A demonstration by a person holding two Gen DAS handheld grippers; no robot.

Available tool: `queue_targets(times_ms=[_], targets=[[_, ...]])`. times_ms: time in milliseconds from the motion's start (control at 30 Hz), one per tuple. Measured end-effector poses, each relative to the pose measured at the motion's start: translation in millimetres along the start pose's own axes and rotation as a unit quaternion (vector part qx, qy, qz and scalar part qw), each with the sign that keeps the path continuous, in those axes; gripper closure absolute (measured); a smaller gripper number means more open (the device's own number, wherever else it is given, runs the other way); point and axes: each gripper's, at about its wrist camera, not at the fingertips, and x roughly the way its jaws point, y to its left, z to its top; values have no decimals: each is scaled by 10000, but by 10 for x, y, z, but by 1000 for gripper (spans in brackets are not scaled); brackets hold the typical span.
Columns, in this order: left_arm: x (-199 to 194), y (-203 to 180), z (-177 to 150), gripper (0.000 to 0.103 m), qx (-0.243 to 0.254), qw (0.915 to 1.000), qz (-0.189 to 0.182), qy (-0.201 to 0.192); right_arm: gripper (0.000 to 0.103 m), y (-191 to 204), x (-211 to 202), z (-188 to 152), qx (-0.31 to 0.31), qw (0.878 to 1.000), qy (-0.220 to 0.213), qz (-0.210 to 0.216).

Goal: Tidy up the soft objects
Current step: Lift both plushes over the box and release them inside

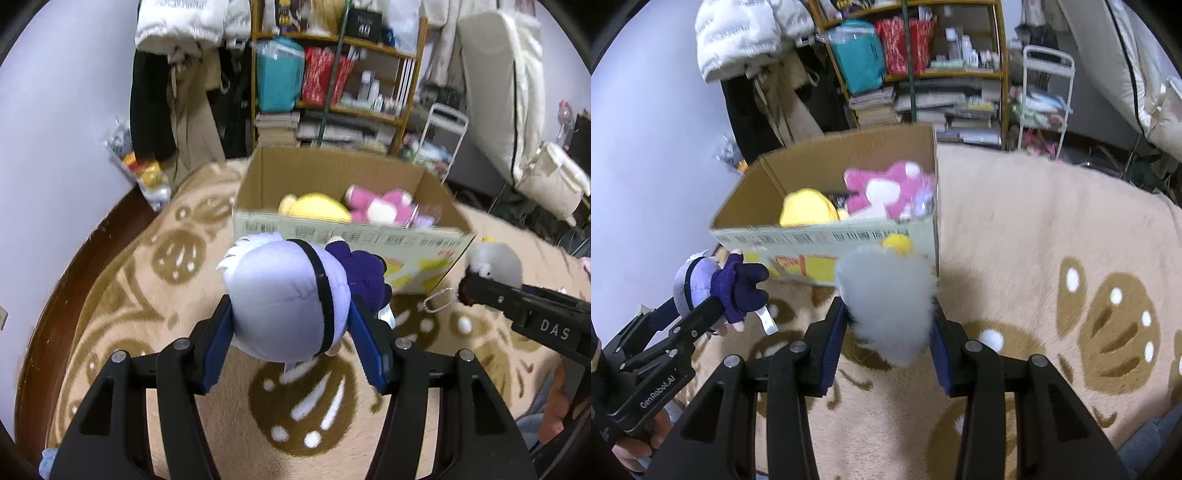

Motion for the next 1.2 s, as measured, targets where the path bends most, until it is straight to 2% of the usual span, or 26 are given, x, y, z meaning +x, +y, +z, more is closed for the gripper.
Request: queue_targets(times_ms=[167, 333, 633, 767, 933, 1200], targets=[[-303, -1, 118, 43, 48, 9984, 6, -558, 58, 74, -322, 29, -50, 9984, -549, 83], [-536, -9, 284, 43, 203, 9934, 142, -1116, 58, 113, -571, 149, -135, 9930, -1140, 293], [-665, -22, 613, 43, 325, 9833, 159, -1785, 58, 145, -728, 395, -280, 9815, -1851, 399], [-595, -101, 711, 43, 533, 9797, 242, -1919, 58, 173, -670, 519, -322, 9790, -1964, 432], [-479, -194, 752, 42, 869, 9723, 247, -2156, 58, 153, -485, 565, -191, 9804, -1903, 471], [-23, -213, 723, 40, 850, 9812, 193, -1720, 57, 158, -100, 616, -312, 9846, -1647, 491]])
